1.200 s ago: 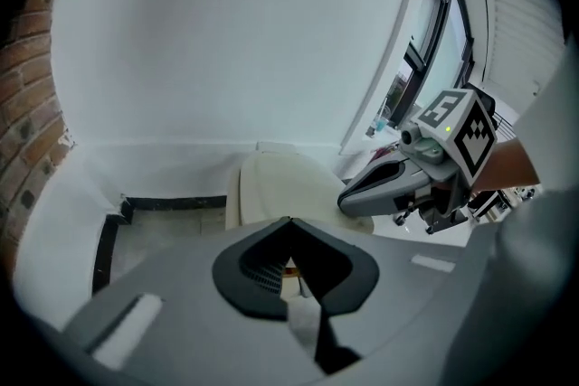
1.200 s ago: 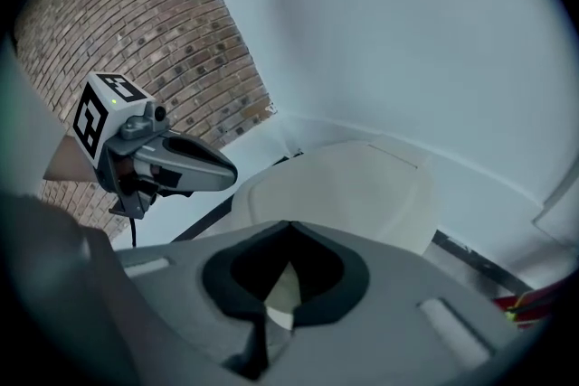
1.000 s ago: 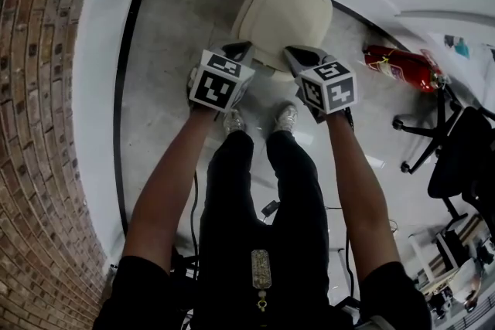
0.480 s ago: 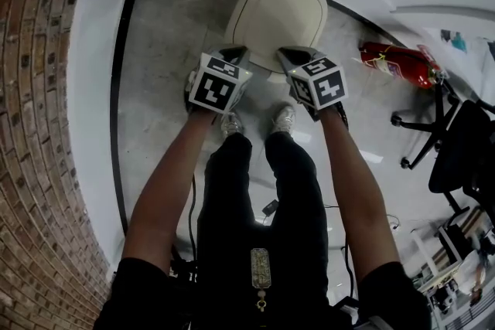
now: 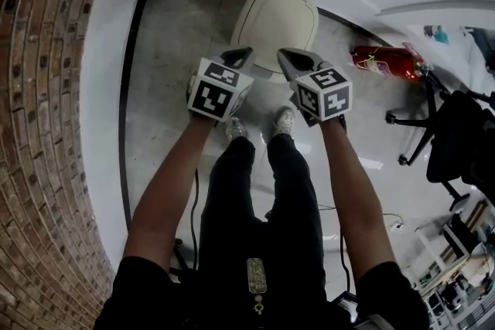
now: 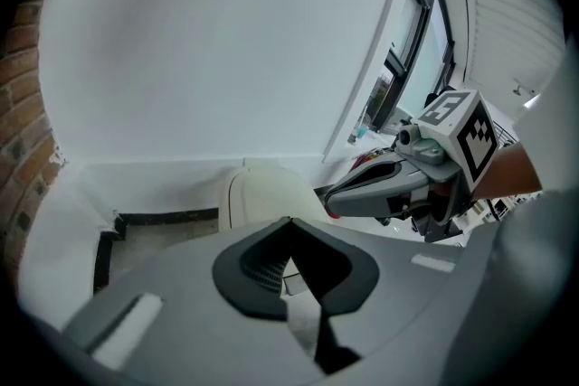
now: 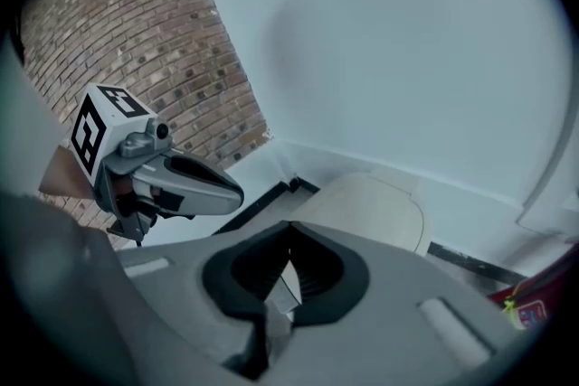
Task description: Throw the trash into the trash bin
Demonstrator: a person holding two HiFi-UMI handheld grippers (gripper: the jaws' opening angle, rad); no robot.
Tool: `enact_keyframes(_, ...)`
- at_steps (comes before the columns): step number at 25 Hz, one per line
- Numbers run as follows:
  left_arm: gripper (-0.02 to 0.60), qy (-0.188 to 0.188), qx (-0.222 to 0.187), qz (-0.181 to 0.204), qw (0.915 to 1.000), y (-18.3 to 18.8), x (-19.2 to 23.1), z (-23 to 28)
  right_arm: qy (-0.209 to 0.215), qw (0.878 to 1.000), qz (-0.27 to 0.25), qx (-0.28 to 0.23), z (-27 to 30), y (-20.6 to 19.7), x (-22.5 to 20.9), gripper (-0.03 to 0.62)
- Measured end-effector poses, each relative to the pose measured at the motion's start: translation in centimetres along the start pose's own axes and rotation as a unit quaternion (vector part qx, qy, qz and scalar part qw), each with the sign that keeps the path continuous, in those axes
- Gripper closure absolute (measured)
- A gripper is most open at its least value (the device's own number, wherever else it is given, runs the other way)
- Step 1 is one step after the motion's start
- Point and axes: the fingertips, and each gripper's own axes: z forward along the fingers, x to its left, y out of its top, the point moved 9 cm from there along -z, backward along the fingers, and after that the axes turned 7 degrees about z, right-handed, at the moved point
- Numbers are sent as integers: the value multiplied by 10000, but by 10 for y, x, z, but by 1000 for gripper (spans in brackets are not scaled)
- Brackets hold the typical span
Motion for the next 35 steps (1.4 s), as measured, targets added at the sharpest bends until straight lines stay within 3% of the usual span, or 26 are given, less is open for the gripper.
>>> enact_keyframes(11, 575, 14, -900, 361, 9953, 84, -39, -117, 18, 9924, -158, -1224, -125, 71, 79, 592)
enact_keyframes(20, 575, 95, -1757, 533, 9830, 153, -107, -192, 105, 9740, -587, -2184, -244, 116, 115, 592)
enact_keyframes(28, 575, 238, -2063, 843, 9746, 183, -203, -253, 539, 9588, -1018, -2597, -355, 107, 154, 592)
enact_keyframes(35, 575, 284, -2374, 795, 9677, 193, -274, -297, 728, 9471, -1121, -2917, -430, 91, 181, 592)
